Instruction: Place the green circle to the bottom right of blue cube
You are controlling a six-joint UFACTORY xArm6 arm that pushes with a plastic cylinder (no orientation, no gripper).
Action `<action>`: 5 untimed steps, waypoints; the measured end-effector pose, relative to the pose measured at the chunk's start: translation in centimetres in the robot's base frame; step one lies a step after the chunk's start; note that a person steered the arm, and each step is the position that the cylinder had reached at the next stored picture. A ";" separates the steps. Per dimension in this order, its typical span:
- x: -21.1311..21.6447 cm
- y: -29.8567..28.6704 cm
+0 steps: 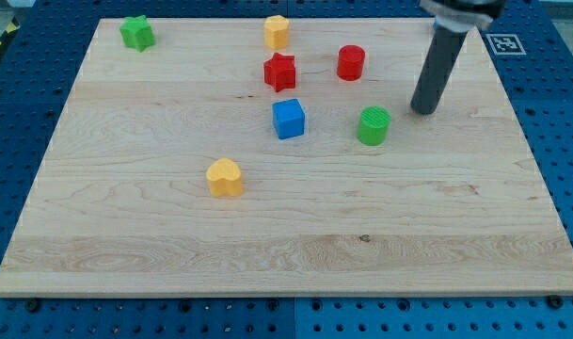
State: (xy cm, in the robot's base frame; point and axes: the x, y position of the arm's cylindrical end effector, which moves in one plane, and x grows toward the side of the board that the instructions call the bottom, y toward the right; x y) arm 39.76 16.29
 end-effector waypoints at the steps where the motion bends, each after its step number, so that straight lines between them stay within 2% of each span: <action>1: 0.3 -0.7; 3: 4.7 -4.8; 4: 4.5 -6.1; 5: 2.2 -3.5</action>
State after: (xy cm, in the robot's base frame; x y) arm 41.94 12.76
